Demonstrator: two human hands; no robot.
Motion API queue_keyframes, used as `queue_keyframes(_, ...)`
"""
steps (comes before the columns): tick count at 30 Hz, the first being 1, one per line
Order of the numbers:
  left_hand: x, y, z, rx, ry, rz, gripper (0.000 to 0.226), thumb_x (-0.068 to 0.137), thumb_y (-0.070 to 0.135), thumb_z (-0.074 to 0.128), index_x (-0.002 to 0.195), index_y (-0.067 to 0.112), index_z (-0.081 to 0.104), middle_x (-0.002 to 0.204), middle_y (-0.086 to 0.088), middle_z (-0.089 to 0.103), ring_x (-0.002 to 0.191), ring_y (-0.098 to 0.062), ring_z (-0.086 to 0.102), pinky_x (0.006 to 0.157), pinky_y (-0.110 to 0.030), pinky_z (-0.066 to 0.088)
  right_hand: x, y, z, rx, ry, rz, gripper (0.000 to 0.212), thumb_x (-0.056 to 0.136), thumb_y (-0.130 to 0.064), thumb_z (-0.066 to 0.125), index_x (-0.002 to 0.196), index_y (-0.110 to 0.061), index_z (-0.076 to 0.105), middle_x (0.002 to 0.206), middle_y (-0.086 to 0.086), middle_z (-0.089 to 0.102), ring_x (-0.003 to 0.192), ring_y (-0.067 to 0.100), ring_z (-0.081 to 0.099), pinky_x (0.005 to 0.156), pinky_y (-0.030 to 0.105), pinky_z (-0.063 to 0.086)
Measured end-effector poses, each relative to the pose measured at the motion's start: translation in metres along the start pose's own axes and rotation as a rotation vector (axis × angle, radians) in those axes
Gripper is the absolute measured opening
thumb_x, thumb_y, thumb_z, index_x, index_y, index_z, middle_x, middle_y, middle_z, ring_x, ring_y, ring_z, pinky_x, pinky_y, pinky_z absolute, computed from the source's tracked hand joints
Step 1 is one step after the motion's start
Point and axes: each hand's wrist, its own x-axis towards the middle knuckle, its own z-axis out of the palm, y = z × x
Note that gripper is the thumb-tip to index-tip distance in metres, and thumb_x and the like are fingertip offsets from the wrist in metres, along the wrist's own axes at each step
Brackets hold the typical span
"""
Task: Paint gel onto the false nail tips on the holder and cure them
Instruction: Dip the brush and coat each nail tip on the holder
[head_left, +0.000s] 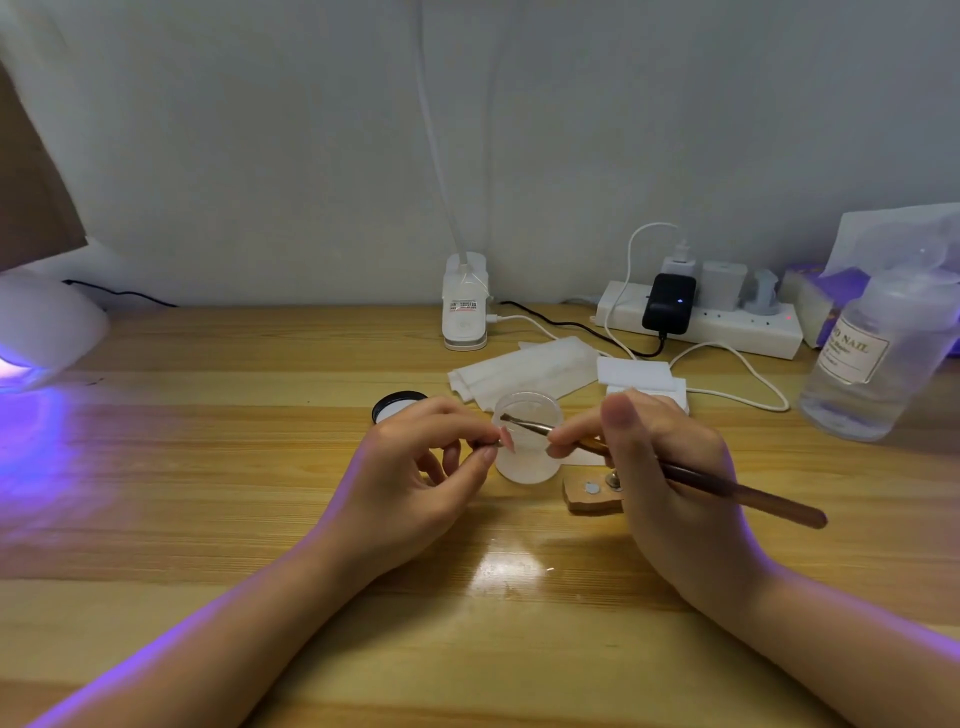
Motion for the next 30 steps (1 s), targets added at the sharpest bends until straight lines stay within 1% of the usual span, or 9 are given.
queue_keyframes(6,-0.0007,0.0006,-0.0011,-0.011,0.016,-0.032,0.016,0.078,0.012,0.062,0.087,0.024,0.069,0.081,0.009,0.062,0.064,-0.015,0.051,0.050,-0.025,0.045,-0.0032,0.0015,-0.0014,0.055,-0.018,0.066,0.051,0.093,-0.050,0.027,0.067,-0.026,0.064,0.061,-0.011,0.063,0.068,0.001,0.059,0.069,0.012,0.039)
queue_keyframes(9,0.0002,0.0005,-0.0005,-0.012,0.021,-0.032,0.018,0.078,0.012,0.062,0.085,0.028,0.067,0.081,0.009,0.061,0.065,-0.014,0.051,0.050,-0.023,0.043,-0.0050,0.0020,-0.0032,0.112,0.010,0.091,0.055,0.093,-0.053,0.027,0.063,-0.024,0.063,0.061,-0.004,0.062,0.063,0.004,0.059,0.069,0.015,0.040)
queue_keyframes(13,0.0005,-0.0009,-0.0007,-0.005,0.011,-0.021,0.020,0.079,0.012,0.062,0.085,0.030,0.066,0.082,0.008,0.061,0.065,-0.014,0.051,0.050,-0.022,0.042,-0.0025,0.0000,-0.0025,0.069,0.025,0.045,0.048,0.094,-0.053,0.025,0.074,-0.030,0.062,0.067,-0.012,0.064,0.070,0.003,0.061,0.066,0.023,0.045)
queue_keyframes(16,0.0006,-0.0018,-0.0010,-0.003,0.003,-0.016,0.020,0.079,0.011,0.062,0.085,0.030,0.065,0.082,0.009,0.061,0.066,-0.015,0.052,0.050,-0.020,0.042,-0.0012,-0.0014,0.0007,0.027,-0.022,0.017,0.043,0.094,-0.051,0.026,0.081,-0.032,0.062,0.075,-0.012,0.066,0.073,-0.001,0.059,0.066,0.022,0.044)
queue_keyframes(20,0.0009,-0.0034,-0.0014,0.012,-0.002,-0.015,0.027,0.080,0.005,0.065,0.088,0.031,0.064,0.084,0.012,0.061,0.067,-0.014,0.053,0.051,-0.018,0.043,-0.0024,-0.0012,0.0002,0.035,-0.039,0.039,0.048,0.094,-0.051,0.027,0.075,-0.028,0.064,0.071,-0.014,0.065,0.072,-0.003,0.058,0.067,0.014,0.039)
queue_keyframes(22,0.0006,-0.0032,-0.0014,0.013,-0.002,-0.014,0.024,0.080,0.007,0.065,0.089,0.030,0.065,0.084,0.011,0.061,0.068,-0.013,0.053,0.051,-0.016,0.043,-0.0036,-0.0012,-0.0010,0.054,-0.043,0.052,0.049,0.093,-0.052,0.026,0.072,-0.030,0.064,0.066,-0.015,0.064,0.070,-0.001,0.060,0.067,0.017,0.040)
queue_keyframes(25,0.0007,-0.0023,-0.0012,0.010,0.002,-0.016,0.021,0.079,0.009,0.063,0.087,0.029,0.066,0.083,0.010,0.062,0.067,-0.014,0.053,0.051,-0.016,0.043,-0.0047,-0.0006,-0.0023,0.103,-0.014,0.085,0.053,0.093,-0.054,0.026,0.066,-0.027,0.064,0.060,-0.008,0.063,0.065,0.002,0.060,0.069,0.018,0.041)
queue_keyframes(28,0.0006,-0.0017,-0.0010,-0.011,-0.002,-0.030,0.018,0.079,0.012,0.062,0.087,0.027,0.067,0.083,0.009,0.062,0.067,-0.013,0.052,0.051,-0.021,0.045,-0.0030,-0.0017,-0.0025,0.080,0.014,0.055,0.049,0.093,-0.053,0.025,0.073,-0.030,0.062,0.064,-0.010,0.063,0.069,0.004,0.061,0.067,0.024,0.045)
queue_keyframes(30,0.0001,-0.0018,-0.0011,-0.020,-0.008,-0.030,0.016,0.079,0.012,0.061,0.087,0.024,0.068,0.083,0.009,0.061,0.067,-0.013,0.051,0.050,-0.023,0.046,-0.0019,-0.0025,-0.0009,0.034,-0.008,0.008,0.046,0.095,-0.049,0.025,0.078,-0.028,0.063,0.071,-0.011,0.064,0.073,0.000,0.060,0.066,0.021,0.044)
